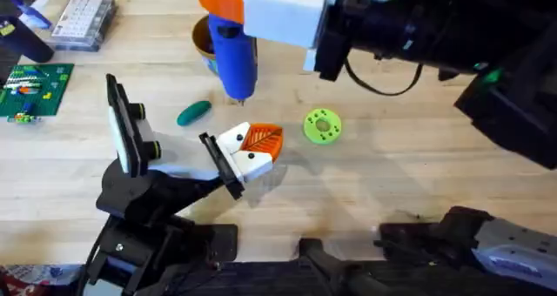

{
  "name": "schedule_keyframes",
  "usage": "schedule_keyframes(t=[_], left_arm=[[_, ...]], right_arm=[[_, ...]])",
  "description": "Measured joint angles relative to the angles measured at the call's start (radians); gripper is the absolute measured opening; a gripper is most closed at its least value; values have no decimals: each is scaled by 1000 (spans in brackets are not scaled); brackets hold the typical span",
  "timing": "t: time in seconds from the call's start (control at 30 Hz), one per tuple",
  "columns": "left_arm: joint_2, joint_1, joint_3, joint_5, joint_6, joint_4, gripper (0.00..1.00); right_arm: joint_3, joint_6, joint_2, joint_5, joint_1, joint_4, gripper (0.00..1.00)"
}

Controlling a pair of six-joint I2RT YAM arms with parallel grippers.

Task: Pick up the gripper from the table and insert it into the empty holder that is missing its gripper. Then pick up a screw, insert it into the mounting hole, and use the screwdriver to tighten it. Finally, clean up the table by picking up the vegetable and placing it into the bucket.

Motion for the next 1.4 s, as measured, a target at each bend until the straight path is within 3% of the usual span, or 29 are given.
schedule_keyframes(t=[0.43,1.4], left_arm=[[0,0,0,0,0,0,14],[0,0,0,0,0,0,14]], right_arm=[[24,-6,98,-85,32,-63,48],[9,-43,101,-112,42,-18,48]])
